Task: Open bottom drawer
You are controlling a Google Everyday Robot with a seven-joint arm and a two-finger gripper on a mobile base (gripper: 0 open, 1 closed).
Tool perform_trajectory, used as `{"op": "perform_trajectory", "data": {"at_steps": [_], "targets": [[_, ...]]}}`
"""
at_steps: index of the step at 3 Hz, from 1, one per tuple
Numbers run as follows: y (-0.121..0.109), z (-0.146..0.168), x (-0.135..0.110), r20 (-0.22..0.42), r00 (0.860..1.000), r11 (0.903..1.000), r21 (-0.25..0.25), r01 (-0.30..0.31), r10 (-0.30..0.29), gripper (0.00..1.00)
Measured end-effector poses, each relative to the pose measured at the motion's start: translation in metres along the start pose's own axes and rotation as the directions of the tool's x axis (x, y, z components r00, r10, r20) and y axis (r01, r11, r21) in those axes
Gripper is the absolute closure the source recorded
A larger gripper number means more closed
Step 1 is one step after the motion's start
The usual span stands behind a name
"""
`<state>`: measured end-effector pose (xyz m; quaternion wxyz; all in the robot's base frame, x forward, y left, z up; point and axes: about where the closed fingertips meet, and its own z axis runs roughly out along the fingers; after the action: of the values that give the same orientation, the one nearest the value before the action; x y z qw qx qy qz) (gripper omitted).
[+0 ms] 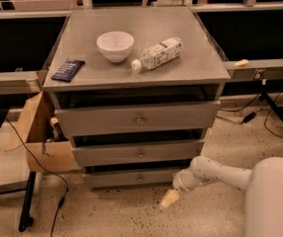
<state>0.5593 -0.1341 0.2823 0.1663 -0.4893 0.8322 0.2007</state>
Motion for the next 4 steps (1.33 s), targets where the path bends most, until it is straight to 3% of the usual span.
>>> {"op": "perform_trajectory", "data": {"at_steps": [2,4], "targets": [[-0.023,0.035,-0.023,0.110,0.994,0.9996,-0.015,0.024,-0.022,0.00],[-0.045,0.055,-0.057,0.190,0.980,0.9985,0.013,0.053,-0.054,0.00]]}}
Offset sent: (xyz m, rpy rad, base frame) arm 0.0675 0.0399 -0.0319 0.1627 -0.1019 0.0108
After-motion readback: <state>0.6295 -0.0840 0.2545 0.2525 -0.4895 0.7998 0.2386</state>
